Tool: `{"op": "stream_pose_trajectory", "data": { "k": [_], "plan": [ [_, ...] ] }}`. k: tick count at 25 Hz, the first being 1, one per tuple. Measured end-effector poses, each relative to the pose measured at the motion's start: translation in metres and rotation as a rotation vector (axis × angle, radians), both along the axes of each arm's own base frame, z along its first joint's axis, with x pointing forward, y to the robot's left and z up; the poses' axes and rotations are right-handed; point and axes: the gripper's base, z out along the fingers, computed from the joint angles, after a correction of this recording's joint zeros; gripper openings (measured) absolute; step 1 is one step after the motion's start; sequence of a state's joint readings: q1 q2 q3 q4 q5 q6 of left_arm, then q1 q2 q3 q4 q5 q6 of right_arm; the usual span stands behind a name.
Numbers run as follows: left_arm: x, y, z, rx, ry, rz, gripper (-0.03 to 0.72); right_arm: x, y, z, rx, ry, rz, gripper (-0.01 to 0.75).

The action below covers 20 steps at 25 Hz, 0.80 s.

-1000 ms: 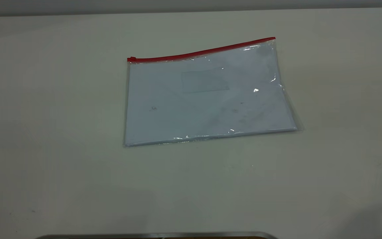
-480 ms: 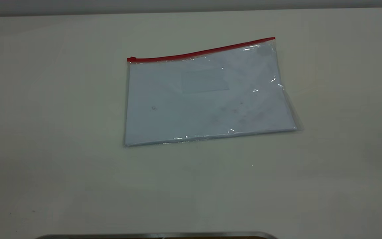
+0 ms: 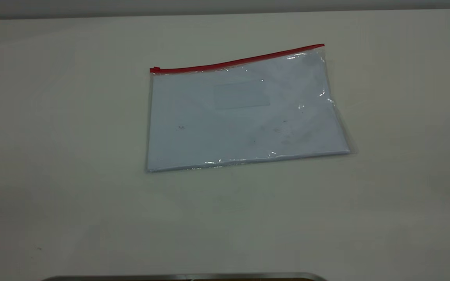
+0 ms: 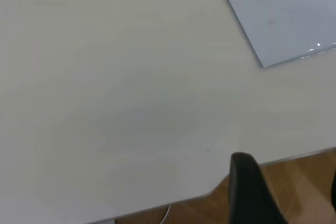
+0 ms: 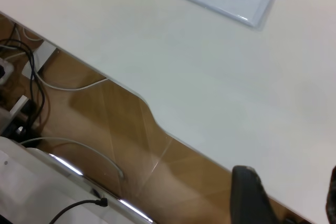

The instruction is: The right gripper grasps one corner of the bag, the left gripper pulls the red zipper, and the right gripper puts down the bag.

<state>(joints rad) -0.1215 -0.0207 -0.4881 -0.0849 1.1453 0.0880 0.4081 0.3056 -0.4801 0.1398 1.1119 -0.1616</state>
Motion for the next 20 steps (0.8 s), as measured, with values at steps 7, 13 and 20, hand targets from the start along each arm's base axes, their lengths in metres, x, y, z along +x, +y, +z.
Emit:
{"op": "stream_pose_trajectory", "data": {
  "k": [7, 13, 20],
  "plan": [
    [0.0, 0.0, 0.0, -0.001, 0.0, 0.001, 0.44, -0.021, -0.011, 0.005, 0.068, -0.172, -0.253, 0.393],
    [0.0, 0.0, 0.0, -0.001, 0.0, 0.012, 0.44, -0.039, -0.012, 0.004, 0.085, -0.294, -0.4, 0.393],
    [0.0, -0.002, 0.0, -0.002, 0.0, 0.087, 0.44, -0.039, -0.011, 0.004, 0.087, -0.294, -0.41, 0.393]
  ]
}}
